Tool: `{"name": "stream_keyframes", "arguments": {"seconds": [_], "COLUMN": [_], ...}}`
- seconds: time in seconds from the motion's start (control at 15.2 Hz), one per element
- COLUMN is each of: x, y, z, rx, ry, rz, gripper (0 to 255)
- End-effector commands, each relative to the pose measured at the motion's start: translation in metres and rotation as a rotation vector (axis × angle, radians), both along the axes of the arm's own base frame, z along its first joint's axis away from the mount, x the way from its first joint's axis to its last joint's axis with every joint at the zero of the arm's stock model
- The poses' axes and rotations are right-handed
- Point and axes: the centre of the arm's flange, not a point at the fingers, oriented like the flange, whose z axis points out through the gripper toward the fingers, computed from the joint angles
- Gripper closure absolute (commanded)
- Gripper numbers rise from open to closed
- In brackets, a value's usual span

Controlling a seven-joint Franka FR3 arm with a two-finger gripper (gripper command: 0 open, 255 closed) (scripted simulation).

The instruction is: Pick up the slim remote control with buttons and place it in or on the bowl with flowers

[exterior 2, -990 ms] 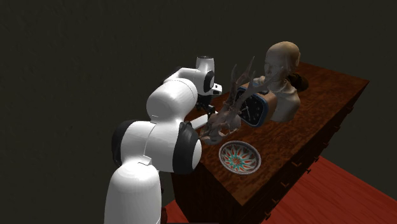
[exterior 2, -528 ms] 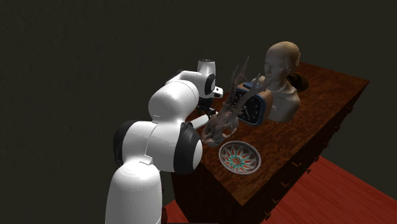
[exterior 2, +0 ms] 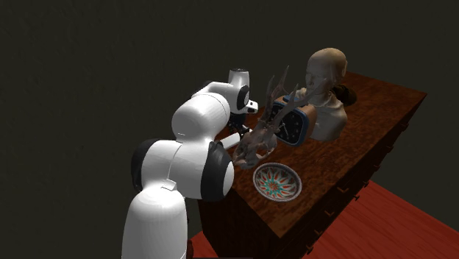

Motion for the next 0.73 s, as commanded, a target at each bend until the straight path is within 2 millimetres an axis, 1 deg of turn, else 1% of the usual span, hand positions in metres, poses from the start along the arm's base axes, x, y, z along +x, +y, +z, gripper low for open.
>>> {"name": "stream_keyframes", "arguments": {"seconds": [0.0,0.13,0.66], "x": [0.0,0.0,0.0], "y": [0.0,0.0,0.0], "z": [0.0,0.0,0.042], "rx": [0.0,0.0,0.0], "ry": [0.0,0.0,0.0], "rz": [0.0,0.0,0.0], "gripper": [255,255,255]}}
